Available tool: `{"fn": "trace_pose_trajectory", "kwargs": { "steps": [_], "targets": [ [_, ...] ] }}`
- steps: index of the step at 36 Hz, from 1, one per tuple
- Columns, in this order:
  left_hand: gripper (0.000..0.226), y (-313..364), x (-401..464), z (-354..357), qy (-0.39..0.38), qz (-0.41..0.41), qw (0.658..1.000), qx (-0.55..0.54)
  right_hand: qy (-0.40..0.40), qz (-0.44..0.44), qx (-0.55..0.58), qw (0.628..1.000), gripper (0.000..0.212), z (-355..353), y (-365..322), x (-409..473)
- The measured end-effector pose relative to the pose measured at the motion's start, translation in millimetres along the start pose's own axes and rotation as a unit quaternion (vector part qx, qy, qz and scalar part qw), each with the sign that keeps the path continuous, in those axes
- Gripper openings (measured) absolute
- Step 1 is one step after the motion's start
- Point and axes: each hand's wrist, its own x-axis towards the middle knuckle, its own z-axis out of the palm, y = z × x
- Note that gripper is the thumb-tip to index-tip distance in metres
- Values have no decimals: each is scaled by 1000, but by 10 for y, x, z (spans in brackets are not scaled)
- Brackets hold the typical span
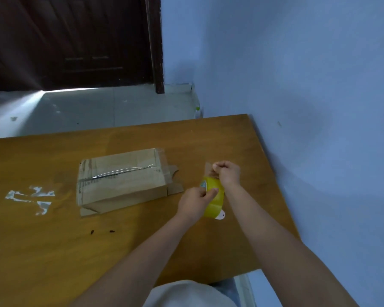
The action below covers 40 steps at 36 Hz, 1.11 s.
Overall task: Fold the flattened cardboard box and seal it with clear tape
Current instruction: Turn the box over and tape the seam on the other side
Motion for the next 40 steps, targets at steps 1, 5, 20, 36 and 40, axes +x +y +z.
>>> {"fn": "trace_pose_trajectory", "kwargs": {
  "steps": [1, 5, 20, 36, 40],
  "targets": [
    [59, -3, 35, 20, 1, -9, 1000, -2, -17, 16, -22, 999, 27, 5, 14, 48],
    [59, -55, 146, 111, 19, -77, 995, -56, -110, 66, -94, 987, 25, 47, 123, 240],
    [42, -135, 513, 63, -11, -255, 939, -232, -197, 1, -314, 929, 29, 244, 277, 714],
    [46, -107, 694, 59, -20, -305, 915, -263, -182, -111, -489, 846, 26, 177, 182, 857],
    [46, -89, 702, 69, -13, -316, 913, -258, -140, -76, -477, 864, 28, 207, 169, 848]
  ]
}}
